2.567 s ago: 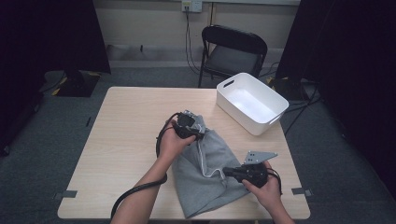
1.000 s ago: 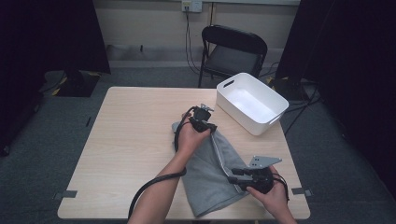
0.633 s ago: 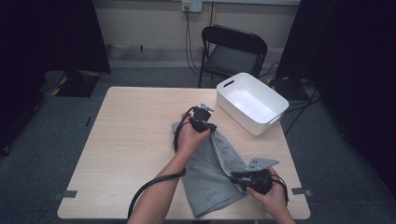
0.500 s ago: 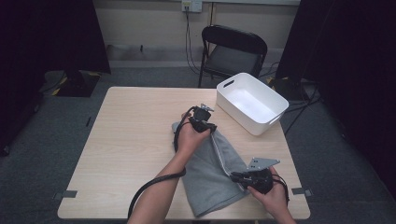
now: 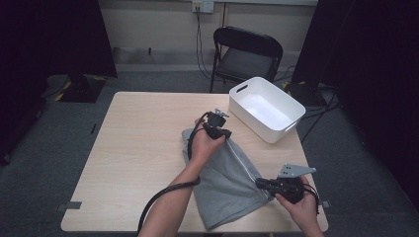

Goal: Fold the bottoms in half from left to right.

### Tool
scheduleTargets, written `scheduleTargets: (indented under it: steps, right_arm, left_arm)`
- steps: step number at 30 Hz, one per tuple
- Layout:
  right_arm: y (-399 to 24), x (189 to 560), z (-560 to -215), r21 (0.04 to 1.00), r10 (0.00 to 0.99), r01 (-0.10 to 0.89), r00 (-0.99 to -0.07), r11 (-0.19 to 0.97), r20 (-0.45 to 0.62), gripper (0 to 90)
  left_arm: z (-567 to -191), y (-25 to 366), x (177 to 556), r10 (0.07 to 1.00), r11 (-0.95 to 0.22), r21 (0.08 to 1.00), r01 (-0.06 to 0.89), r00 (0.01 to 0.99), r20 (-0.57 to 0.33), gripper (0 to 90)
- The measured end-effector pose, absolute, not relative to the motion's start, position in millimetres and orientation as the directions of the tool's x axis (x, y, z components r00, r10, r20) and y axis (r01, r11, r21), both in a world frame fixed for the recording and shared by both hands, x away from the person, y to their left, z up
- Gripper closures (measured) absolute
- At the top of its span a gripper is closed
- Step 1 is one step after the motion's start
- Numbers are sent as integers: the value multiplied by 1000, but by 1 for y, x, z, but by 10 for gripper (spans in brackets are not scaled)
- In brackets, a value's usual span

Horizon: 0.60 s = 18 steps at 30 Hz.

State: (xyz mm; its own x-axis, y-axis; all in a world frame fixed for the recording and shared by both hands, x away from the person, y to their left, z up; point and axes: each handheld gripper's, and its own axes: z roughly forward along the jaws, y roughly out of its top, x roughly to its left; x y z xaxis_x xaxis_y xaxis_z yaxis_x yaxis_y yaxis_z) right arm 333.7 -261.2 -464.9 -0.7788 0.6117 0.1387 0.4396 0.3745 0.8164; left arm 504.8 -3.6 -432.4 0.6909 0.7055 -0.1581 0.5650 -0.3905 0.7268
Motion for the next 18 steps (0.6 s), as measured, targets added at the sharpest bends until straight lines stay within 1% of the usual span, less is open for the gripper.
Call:
scheduleTargets:
  steps: [4, 6, 7, 9, 10, 11, 12, 13, 14, 16, 17, 18]
  right_arm:
    - [-268, 333, -468, 804, 630, 460, -763, 377, 141, 852]
    - [-272, 334, -471, 794, 644, 476, -752, 379, 144, 852]
    - [-273, 334, -472, 790, 649, 486, -746, 374, 152, 852]
    - [-276, 336, -474, 775, 675, 509, -723, 376, 147, 851]
    - [-277, 336, -476, 773, 678, 510, -721, 378, 144, 846]
    - [-278, 337, -478, 768, 687, 520, -711, 374, 147, 829]
    - [-278, 338, -479, 766, 701, 526, -699, 370, 141, 794]
    - [-278, 339, -479, 766, 708, 522, -695, 376, 126, 741]
    - [-277, 340, -479, 765, 716, 518, -690, 381, 111, 712]
    - [-274, 344, -478, 773, 723, 513, -683, 373, 104, 697]
    - [-271, 347, -476, 781, 720, 504, -687, 368, 104, 668]
    - [-271, 347, -476, 781, 720, 504, -687, 368, 104, 668]
  left_arm:
    - [-436, -10, 506, 697, -386, 744, 545, 701, -152, 821]
    - [-436, -11, 505, 693, -384, 757, 529, 707, -142, 792]
    - [-437, -12, 506, 690, -392, 764, 513, 713, -124, 761]
    - [-437, -10, 505, 689, -391, 775, 497, 716, -111, 663]
    - [-438, -8, 504, 689, -383, 786, 486, 717, -108, 637]
    - [-438, -5, 504, 688, -383, 790, 479, 719, -103, 595]
    - [-438, -1, 502, 689, -386, 792, 473, 718, -93, 549]
    - [-437, 3, 501, 688, -397, 789, 469, 721, -83, 519]
    - [-437, 7, 499, 691, -395, 791, 467, 718, -78, 503]
    - [-437, 17, 494, 698, -398, 798, 453, 714, -57, 458]
    - [-438, 26, 490, 700, -399, 797, 454, 712, -55, 430]
    - [-438, 26, 490, 700, -399, 797, 454, 712, -55, 392]
